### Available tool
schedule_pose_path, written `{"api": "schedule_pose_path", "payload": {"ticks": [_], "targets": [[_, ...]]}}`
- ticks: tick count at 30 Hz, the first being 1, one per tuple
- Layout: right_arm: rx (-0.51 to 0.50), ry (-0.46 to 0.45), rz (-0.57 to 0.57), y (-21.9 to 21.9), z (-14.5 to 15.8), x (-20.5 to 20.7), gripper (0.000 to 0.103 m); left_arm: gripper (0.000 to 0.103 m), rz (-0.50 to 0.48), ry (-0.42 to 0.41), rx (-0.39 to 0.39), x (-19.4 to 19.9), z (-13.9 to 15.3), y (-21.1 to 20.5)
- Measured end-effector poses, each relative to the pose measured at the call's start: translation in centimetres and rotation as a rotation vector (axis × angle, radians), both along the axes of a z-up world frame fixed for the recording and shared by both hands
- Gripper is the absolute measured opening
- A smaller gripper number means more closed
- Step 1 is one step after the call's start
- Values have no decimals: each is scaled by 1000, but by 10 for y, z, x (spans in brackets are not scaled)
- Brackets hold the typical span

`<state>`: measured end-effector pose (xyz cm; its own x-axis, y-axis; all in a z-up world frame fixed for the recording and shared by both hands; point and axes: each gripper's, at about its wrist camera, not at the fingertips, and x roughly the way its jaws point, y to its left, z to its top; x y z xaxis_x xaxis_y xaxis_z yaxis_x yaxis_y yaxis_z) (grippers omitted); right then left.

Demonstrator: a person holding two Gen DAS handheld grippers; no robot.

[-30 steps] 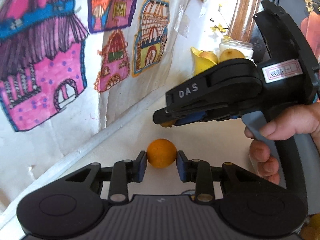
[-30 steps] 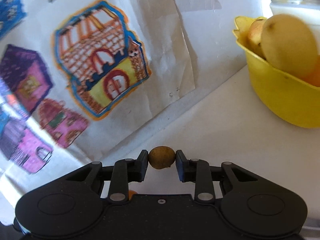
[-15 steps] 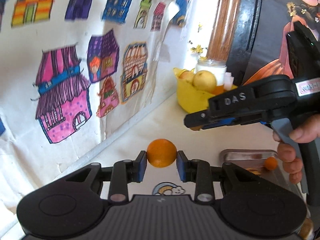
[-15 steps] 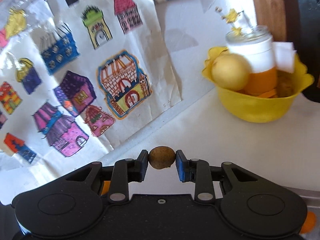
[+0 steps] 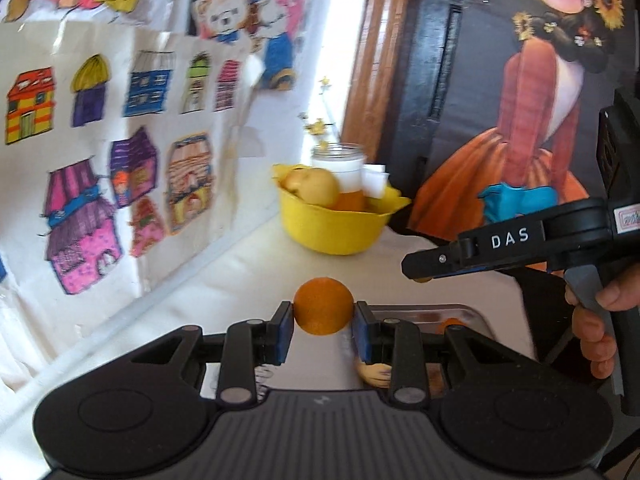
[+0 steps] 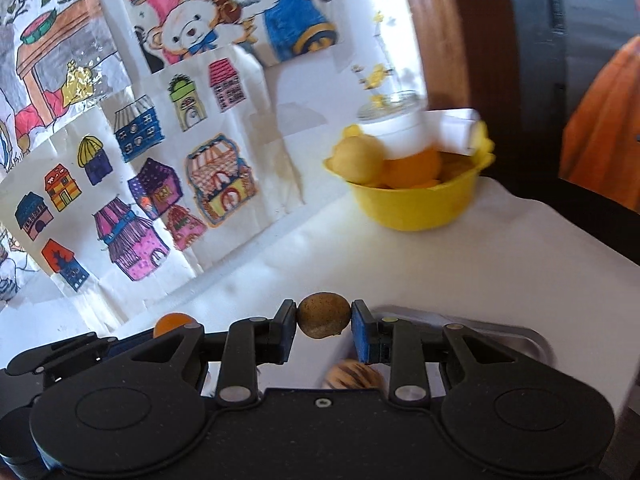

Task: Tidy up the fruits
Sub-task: 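Carry the orange and small kiwi over the metal tray with both tools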

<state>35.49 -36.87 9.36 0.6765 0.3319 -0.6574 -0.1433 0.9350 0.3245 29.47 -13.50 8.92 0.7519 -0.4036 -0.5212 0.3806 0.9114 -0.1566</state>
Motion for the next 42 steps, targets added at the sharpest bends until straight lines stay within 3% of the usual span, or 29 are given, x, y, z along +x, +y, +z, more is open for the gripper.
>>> {"api": "schedule_pose_path", "payload": {"ticks": [10,20,35,42], "targets": [[-18,-5,-76,-55,-12,-45,32,35,-67,14,-12,-18,-7,-42],[-77,-38,-148,-95,-66,-73,32,35,-80,52,-20,4,-21,-74],[-176,-185,-116,-81,-127,-88,32,35,-119,145,-7,50,-67,-120],[-198,-177,-92,-76,-138,-84,32,35,-130,171,50,58,-76,-137]]}}
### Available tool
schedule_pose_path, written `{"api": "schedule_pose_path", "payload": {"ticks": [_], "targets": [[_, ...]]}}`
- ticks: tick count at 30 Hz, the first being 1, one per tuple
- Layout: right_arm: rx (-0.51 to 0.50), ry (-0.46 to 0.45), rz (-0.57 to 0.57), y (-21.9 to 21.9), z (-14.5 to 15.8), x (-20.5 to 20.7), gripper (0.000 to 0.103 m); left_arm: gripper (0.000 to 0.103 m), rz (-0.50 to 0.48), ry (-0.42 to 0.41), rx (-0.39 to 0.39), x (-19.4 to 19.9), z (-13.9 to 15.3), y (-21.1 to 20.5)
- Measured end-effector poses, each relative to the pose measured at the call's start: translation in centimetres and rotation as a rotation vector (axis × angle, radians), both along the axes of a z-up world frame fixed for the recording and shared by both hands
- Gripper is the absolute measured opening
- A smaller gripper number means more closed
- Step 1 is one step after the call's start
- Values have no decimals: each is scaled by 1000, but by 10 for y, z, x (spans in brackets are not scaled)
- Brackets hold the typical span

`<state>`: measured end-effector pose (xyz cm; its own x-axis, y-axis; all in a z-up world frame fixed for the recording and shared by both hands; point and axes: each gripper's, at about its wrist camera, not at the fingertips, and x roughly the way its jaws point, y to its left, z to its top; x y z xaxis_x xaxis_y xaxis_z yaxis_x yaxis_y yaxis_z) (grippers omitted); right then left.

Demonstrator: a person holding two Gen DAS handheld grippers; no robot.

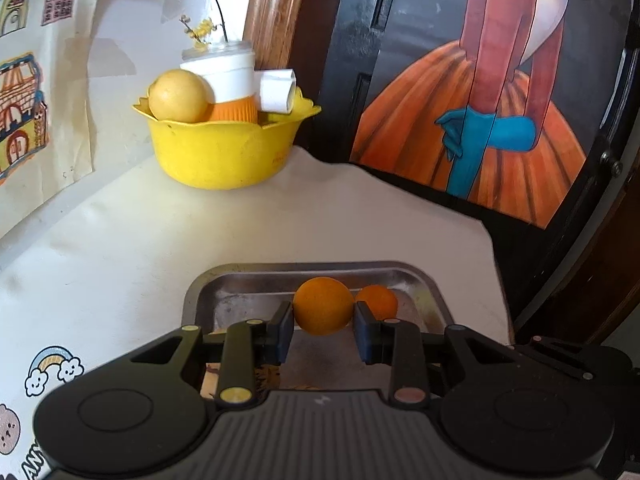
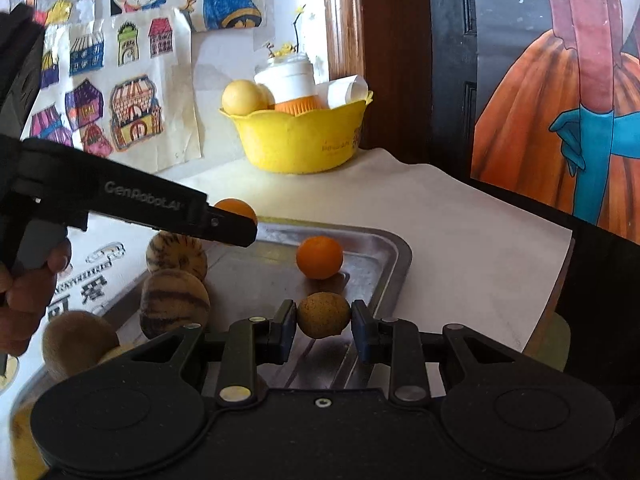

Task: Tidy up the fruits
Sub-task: 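Carry the orange and small kiwi over the metal tray with both tools, then lower the orange and kiwi onto the tray and open both tools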

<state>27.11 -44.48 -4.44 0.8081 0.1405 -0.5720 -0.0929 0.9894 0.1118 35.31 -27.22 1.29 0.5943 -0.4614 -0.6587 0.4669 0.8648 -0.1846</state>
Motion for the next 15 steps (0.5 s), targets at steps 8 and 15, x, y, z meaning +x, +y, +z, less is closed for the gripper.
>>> {"api": "schedule_pose_path", "payload": {"ticks": [8,15], "targets": [[-47,-9,14,10,-7,0,32,35,-11,14,42,3,-10,-10],[-30,-18,-2,9,-9,0,32,35,-21,-1,72,1,-13,-17]]}}
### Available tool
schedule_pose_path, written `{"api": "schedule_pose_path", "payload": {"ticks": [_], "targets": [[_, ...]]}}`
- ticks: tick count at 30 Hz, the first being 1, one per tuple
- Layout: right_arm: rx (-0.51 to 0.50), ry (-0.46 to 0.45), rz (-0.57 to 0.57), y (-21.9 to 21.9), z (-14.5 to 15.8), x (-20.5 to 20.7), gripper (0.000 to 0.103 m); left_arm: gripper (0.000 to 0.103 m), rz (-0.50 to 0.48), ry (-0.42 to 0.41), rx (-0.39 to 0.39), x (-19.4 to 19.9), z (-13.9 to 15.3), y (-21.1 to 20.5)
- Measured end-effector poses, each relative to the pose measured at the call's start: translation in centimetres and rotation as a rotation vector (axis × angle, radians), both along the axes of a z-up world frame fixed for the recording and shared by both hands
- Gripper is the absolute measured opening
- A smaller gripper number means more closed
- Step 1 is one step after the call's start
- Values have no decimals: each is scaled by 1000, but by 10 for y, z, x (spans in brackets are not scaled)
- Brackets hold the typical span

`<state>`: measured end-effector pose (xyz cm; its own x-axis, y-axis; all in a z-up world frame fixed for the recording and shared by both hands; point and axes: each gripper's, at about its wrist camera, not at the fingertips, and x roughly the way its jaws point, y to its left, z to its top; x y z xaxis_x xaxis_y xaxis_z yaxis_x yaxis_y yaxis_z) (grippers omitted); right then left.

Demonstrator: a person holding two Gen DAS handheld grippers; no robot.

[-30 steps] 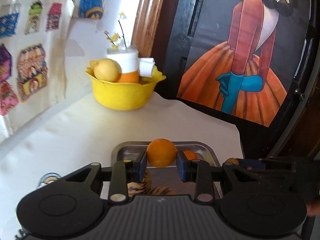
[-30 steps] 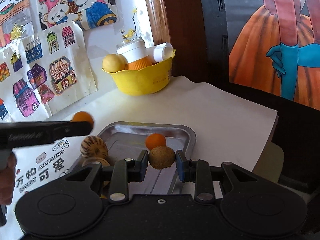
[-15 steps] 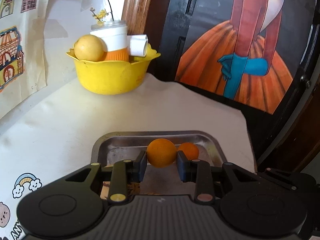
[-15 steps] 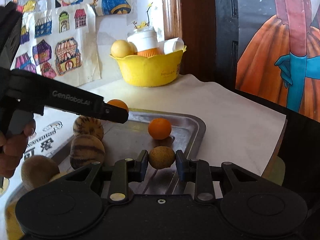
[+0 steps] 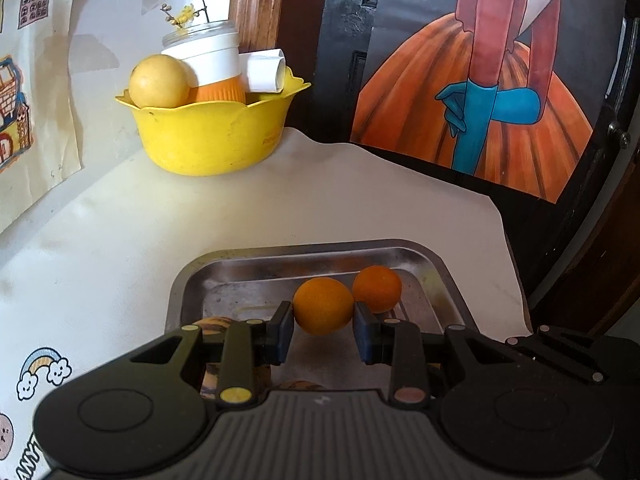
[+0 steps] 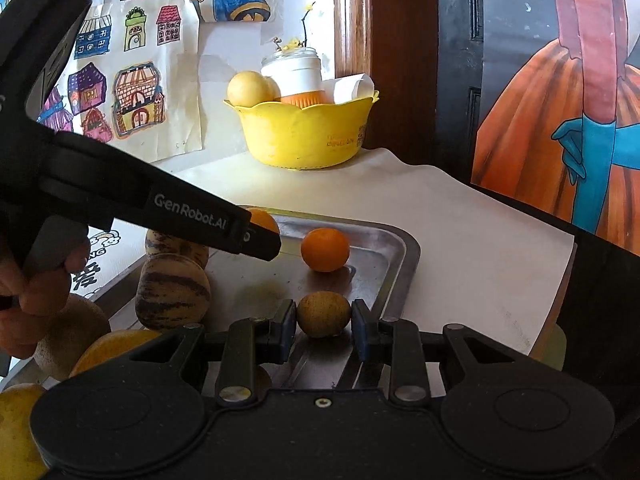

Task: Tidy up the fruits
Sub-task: 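Lower the orange and kiwi onto the tray and open both tools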

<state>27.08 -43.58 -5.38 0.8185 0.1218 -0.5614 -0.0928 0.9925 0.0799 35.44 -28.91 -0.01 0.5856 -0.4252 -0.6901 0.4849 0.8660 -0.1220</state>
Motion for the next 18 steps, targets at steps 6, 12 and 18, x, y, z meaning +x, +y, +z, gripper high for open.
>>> {"api": "schedule_pose_path", "payload": {"ticks": [6,12,18], "targets": [[-5,6,1,1,1,1,32,35,16,23,46,3,2,-7],[-6,15,4,0,2,2,32,35,22,33,142,3,0,-19],[-14,20,12,1,2,2,32,37,17,46,189,5,0,-24]]}}
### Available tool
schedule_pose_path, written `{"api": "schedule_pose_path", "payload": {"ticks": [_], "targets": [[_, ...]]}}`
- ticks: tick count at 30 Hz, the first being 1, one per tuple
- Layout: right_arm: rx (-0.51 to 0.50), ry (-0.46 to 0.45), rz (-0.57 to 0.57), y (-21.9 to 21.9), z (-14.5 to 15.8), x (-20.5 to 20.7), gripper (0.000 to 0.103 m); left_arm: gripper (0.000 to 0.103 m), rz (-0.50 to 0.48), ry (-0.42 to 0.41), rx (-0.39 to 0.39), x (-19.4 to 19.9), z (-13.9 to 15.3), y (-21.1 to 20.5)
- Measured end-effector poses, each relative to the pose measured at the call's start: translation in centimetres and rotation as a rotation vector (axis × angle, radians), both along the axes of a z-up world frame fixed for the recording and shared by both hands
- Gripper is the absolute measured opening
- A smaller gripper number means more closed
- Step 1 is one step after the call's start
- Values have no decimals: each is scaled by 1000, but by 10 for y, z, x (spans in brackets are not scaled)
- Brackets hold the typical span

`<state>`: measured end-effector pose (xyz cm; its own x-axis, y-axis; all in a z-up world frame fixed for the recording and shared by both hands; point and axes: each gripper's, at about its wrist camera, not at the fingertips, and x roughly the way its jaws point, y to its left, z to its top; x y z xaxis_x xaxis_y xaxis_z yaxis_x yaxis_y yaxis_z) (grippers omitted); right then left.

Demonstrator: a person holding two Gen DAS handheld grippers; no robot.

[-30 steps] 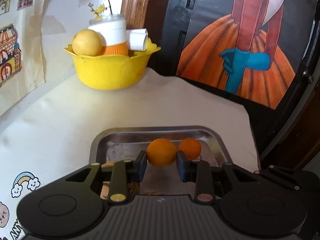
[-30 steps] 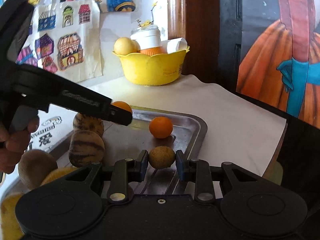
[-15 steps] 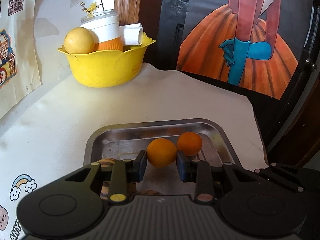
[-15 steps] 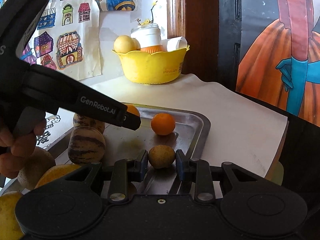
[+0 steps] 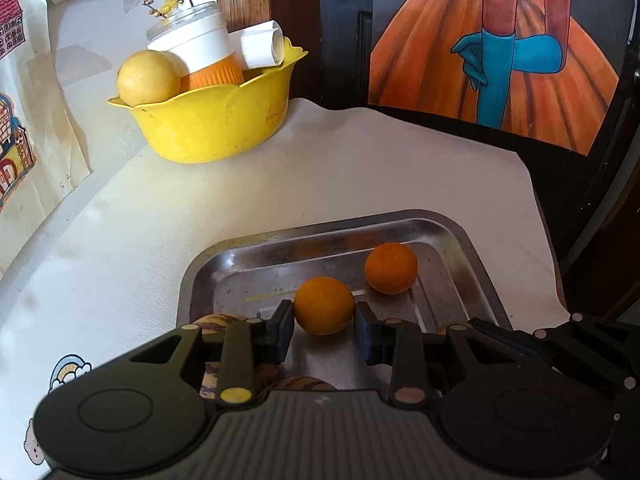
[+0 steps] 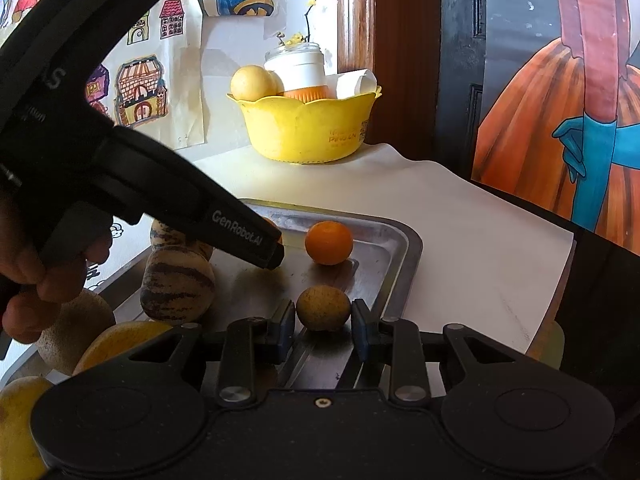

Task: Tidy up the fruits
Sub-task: 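Lower the orange and kiwi onto the tray and open both tools, then withdraw both open tools up and away from the tray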

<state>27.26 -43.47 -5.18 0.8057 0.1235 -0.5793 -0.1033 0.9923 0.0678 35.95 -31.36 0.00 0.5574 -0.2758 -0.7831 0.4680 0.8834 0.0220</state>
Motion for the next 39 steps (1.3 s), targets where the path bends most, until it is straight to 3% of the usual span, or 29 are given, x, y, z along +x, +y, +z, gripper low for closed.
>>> {"api": "schedule_pose_path", "payload": {"ticks": [14,25,31,39], "targets": [[-2,13,6,3,3,-3,38,37,16,57,6,10,3,-3],[4,8,8,4,6,-10,45,54,25,91,-15,8,6,-5],[-2,-12,14,7,11,-17,59,70,36,98,-10,3,13,-6],[15,-31,-9,3,17,-28,68,81,50,85,-41,-2,28,-3]]}}
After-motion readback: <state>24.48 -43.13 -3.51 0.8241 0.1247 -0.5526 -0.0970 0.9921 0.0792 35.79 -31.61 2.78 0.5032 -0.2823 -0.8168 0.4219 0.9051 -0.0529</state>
